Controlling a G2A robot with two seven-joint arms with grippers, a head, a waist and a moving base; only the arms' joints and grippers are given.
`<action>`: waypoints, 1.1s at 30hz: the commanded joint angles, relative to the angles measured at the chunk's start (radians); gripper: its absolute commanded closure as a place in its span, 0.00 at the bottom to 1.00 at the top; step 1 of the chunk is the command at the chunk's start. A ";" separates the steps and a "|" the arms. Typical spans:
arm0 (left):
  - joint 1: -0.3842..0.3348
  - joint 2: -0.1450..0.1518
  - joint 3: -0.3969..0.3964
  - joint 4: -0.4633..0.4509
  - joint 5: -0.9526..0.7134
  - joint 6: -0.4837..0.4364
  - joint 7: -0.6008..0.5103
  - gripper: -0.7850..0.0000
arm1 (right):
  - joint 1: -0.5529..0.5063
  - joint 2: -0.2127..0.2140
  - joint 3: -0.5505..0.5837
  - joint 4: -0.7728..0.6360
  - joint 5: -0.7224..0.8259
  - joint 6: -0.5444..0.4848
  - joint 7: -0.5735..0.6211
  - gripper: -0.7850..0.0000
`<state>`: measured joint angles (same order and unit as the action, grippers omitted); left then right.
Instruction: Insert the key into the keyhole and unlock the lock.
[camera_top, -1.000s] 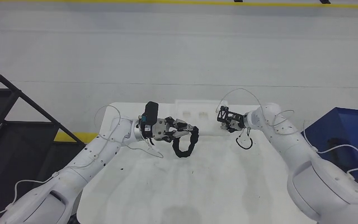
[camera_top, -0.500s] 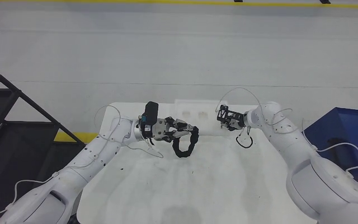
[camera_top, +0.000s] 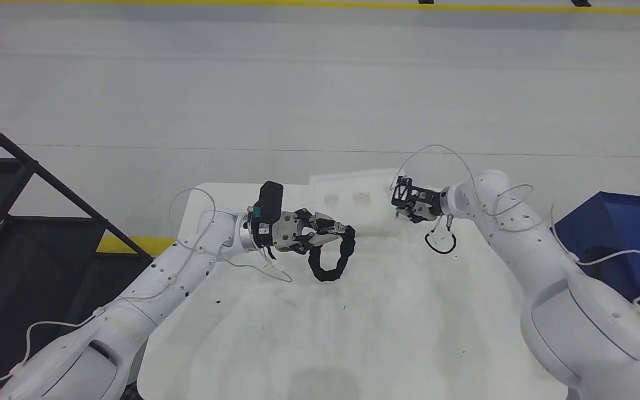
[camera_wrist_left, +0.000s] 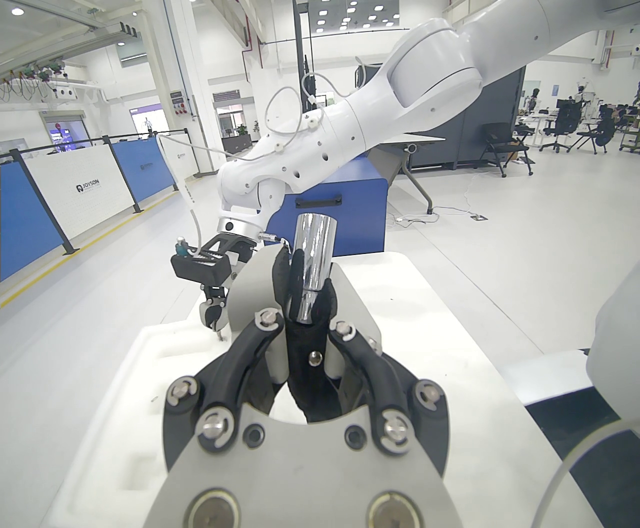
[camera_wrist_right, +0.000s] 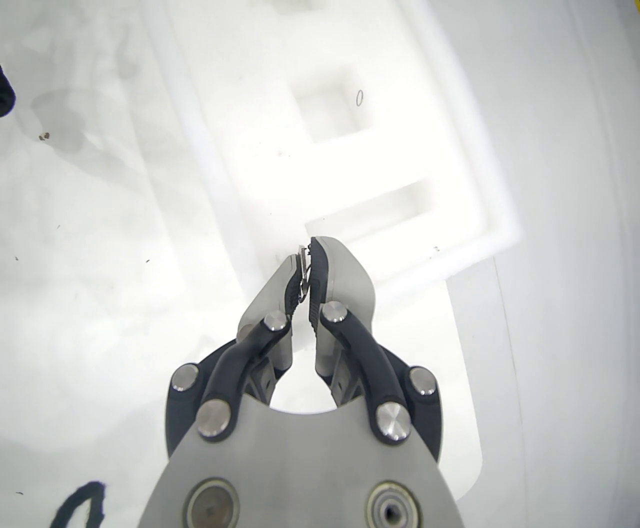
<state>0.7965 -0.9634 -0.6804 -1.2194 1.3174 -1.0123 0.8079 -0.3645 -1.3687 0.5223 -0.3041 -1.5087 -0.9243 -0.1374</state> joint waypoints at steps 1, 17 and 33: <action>0.000 0.000 0.000 0.000 0.000 0.000 0.000 1.00 | 0.001 0.003 0.003 -0.006 -0.001 0.014 0.035 1.00; 0.000 0.000 0.000 0.000 0.000 0.000 0.000 1.00 | -0.046 0.051 0.085 -0.134 0.102 0.003 0.073 1.00; 0.000 0.000 0.000 0.000 0.000 0.000 0.000 1.00 | -0.347 0.222 0.379 -0.797 0.339 0.052 0.512 1.00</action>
<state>0.7965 -0.9634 -0.6804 -1.2194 1.3174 -1.0123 0.8079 -0.6753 -1.1593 0.8709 -1.0234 -1.1839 -0.8854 0.3216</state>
